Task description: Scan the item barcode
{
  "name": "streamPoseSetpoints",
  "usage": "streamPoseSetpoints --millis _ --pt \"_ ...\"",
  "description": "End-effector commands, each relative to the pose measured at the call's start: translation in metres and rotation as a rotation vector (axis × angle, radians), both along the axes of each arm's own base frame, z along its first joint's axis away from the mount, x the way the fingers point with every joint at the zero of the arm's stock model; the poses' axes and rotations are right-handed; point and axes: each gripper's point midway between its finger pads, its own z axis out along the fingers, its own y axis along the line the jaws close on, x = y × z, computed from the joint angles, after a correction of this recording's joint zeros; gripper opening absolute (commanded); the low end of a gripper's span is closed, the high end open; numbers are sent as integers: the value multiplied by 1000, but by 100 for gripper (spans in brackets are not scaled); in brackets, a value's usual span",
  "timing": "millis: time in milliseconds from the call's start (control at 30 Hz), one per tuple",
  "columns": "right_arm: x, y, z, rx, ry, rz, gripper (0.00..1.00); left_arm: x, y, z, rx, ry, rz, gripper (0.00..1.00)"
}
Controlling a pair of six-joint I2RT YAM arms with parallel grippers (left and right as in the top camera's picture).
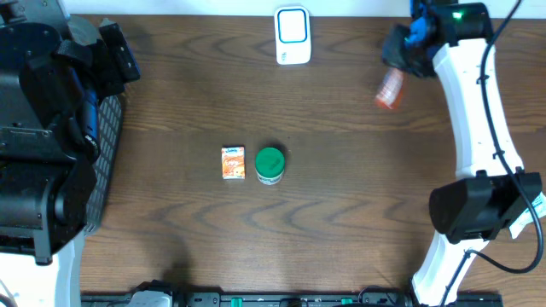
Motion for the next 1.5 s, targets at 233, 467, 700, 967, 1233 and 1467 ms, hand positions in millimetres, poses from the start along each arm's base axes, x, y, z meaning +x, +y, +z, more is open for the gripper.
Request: streamPoseSetpoints --millis 233,467,700,967,1233,1467 --pt "-67 -148 -42 -242 253 -385 1 -1 2 0 -6 -3 10 98" --pt "-119 -240 -89 -368 369 -568 1 -1 2 0 -6 -3 10 98" --pt "-172 -298 -144 -322 414 -711 3 -1 2 0 -7 -3 10 98" --pt "-116 -276 -128 95 204 -534 99 -1 2 0 -6 -3 10 98" --pt "-31 -151 -36 504 -13 -187 99 -1 2 0 -7 -3 10 98" --pt "-25 22 -43 591 140 163 99 -1 2 0 -7 -3 10 98"
